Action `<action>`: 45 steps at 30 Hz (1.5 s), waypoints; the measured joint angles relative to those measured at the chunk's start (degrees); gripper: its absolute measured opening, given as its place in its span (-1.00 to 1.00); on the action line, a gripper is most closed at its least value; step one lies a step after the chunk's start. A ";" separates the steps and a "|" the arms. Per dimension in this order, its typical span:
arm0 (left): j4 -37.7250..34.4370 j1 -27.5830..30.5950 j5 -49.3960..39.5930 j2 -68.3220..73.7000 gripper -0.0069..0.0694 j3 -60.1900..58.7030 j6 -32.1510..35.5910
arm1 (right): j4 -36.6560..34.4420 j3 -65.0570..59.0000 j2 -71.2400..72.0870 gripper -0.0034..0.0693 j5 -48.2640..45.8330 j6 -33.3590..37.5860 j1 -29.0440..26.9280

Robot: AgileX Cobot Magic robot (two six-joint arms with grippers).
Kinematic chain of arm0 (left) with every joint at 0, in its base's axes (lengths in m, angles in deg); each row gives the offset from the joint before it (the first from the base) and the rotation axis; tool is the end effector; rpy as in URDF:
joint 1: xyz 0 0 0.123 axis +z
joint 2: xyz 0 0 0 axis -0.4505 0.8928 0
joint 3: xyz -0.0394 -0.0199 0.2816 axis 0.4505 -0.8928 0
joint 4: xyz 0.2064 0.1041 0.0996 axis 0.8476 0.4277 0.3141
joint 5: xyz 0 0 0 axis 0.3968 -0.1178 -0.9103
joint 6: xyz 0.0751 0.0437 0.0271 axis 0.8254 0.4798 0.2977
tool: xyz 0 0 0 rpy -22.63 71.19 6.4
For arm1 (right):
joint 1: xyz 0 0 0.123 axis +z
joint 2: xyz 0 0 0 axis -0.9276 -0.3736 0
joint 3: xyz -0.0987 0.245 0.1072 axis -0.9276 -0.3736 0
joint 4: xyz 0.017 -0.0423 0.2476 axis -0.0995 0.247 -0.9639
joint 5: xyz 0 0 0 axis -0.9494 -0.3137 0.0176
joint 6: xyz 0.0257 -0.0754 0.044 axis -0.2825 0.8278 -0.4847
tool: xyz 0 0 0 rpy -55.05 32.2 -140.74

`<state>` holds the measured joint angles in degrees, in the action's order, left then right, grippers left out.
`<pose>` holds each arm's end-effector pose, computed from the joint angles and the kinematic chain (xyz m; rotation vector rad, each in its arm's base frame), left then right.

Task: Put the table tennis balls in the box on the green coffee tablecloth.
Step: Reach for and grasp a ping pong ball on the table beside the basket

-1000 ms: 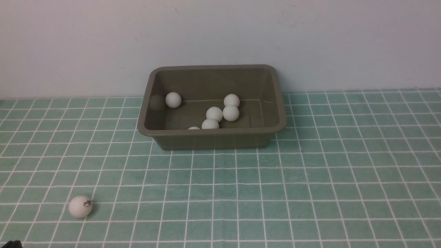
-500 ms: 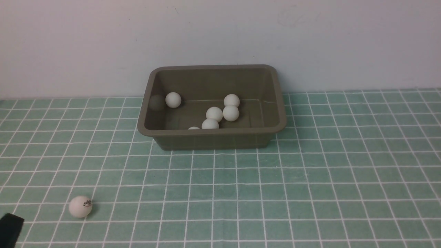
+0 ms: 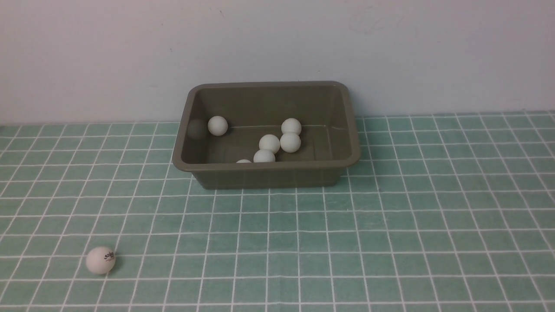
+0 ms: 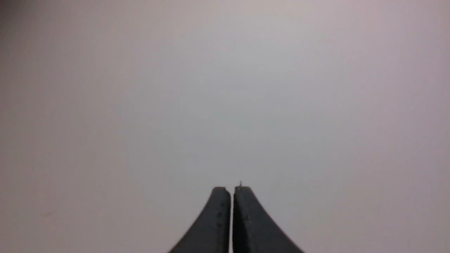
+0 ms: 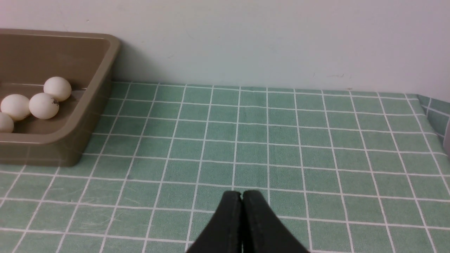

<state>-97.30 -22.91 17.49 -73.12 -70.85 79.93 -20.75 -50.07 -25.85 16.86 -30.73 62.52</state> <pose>0.0196 0.0102 0.3212 -0.3190 0.9393 -0.2602 0.1396 -0.0008 0.3068 -0.0871 2.0704 0.0266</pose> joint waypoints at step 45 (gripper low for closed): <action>16.75 0.00 -66.05 95.90 0.74 45.62 7.85 | 0.00 0.00 0.00 -0.94 -2.83 -0.16 0.02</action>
<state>-80.55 -22.91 -48.56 22.78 -25.24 87.78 -20.75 -50.07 -25.85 14.03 -30.90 62.54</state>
